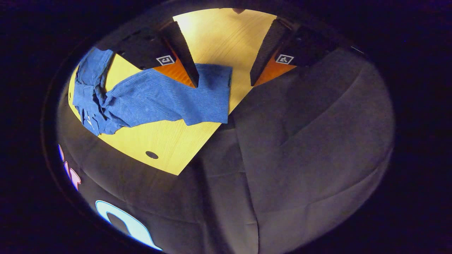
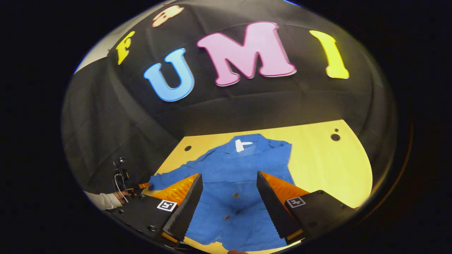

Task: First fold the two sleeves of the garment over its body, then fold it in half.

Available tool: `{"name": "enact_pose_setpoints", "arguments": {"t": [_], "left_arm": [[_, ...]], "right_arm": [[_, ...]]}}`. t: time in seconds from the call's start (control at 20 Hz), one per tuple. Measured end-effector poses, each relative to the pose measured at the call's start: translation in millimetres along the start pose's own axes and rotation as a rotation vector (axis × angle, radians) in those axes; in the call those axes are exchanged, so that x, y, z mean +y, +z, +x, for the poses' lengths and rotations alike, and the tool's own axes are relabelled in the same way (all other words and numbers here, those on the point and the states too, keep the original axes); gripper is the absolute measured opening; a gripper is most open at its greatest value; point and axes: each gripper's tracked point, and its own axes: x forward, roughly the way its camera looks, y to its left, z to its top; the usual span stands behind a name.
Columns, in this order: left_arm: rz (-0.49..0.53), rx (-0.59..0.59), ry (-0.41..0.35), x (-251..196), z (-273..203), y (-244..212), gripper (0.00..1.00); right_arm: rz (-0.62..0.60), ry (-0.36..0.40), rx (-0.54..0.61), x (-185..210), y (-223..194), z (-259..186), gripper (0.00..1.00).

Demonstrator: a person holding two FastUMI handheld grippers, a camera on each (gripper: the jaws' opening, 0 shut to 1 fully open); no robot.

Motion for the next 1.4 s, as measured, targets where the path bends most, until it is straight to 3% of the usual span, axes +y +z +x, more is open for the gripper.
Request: {"name": "enact_pose_setpoints", "arguments": {"t": [0.05, 0.15, 0.2, 0.3, 0.4, 0.6, 0.95, 1.1, 1.4], "left_arm": [[-0.01, 0.066, -0.008, -0.1, 5.8, -15.3, 0.86], [-0.007, -0.028, -0.01, -2.5, 28.3, 4.9, 0.85], [0.025, 0.05, -0.012, -6.8, 31.6, -10.2, 0.83], [0.084, 0.049, -0.051, -15.8, 40.4, -3.6, 0.81], [0.087, 0.077, -0.062, -19.0, 39.7, -1.1, 0.47], [-0.062, 0.094, -0.085, -25.0, 43.5, 11.6, 0.02], [-0.047, 0.061, -0.131, -32.0, 27.7, 19.8, 0.0], [-0.025, -0.016, -0.199, -52.2, -7.6, 48.0, 0.0], [0.029, -0.165, -0.425, -180.2, -97.4, 112.9, 0.0]], "right_arm": [[0.028, -0.018, 0.002, -8.6, -0.8, -3.6, 0.96], [0.066, -0.032, 0.003, -17.9, -0.4, -9.0, 0.97], [0.073, -0.034, 0.003, -19.7, -1.4, -11.1, 0.96], [0.076, -0.027, 0.002, -18.7, -1.1, -12.3, 0.96], [0.086, -0.01, 0.011, -13.5, -1.9, -15.2, 0.96], [0.081, 0.001, 0.034, -9.1, -6.6, -20.7, 0.96], [0.085, -0.005, 0.031, -19.0, -9.2, -34.3, 0.97], [0.093, 0.004, 0.033, -23.1, -11.6, -33.7, 0.97], [0.138, 0.035, 0.028, -39.8, -6.9, -35.6, 0.97]]}}
